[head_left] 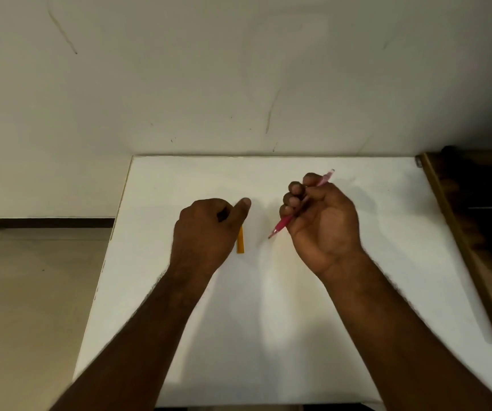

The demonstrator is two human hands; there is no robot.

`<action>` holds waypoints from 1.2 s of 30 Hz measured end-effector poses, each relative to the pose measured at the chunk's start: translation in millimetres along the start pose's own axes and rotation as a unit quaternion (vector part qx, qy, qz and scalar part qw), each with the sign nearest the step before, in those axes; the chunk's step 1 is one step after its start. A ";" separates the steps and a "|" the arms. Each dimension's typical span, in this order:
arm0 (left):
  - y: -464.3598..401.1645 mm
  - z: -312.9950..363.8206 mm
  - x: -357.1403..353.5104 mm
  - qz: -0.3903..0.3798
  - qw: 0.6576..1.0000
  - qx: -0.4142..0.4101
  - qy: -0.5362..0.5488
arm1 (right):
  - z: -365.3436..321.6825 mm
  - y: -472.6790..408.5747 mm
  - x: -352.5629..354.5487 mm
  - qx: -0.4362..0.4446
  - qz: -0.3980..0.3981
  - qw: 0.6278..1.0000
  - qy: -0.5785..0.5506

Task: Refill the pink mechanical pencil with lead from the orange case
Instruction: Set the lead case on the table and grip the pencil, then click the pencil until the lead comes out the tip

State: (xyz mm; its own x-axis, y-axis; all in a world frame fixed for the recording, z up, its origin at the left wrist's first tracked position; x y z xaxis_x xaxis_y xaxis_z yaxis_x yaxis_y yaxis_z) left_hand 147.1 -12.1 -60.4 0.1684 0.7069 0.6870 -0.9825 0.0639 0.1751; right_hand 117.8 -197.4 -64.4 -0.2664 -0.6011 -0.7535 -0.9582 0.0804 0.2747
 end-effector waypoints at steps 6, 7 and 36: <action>0.2 5.0 5.8 0.038 0.998 -0.019 0.042 | -9.3 4.4 -8.7 0.045 -0.062 0.980 -0.182; -0.7 4.5 7.2 0.042 0.998 -0.016 0.054 | -9.2 4.2 -9.2 0.051 -0.062 0.978 -0.191; 18.0 15.6 18.6 0.113 0.989 -0.084 0.041 | -5.5 -6.0 -2.5 0.073 -0.053 0.968 -0.235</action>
State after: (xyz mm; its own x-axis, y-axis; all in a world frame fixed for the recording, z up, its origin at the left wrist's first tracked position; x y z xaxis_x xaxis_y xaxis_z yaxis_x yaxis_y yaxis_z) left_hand 133.8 -8.8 -33.4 -0.0572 0.7705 0.6348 -0.9948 0.0094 -0.1011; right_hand 124.8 -200.7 -60.9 -0.1503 -0.1862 -0.9709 -0.9784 0.1693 0.1190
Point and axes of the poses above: each hand's wrist, its own y-axis away from the middle knuckle, its own x-axis out of the back of the hand, z = x × y, the point moved 7 cm from there along -y, towards the middle knuckle, and after that the axes turned 7 degrees about -z, right-handed, at the moved point
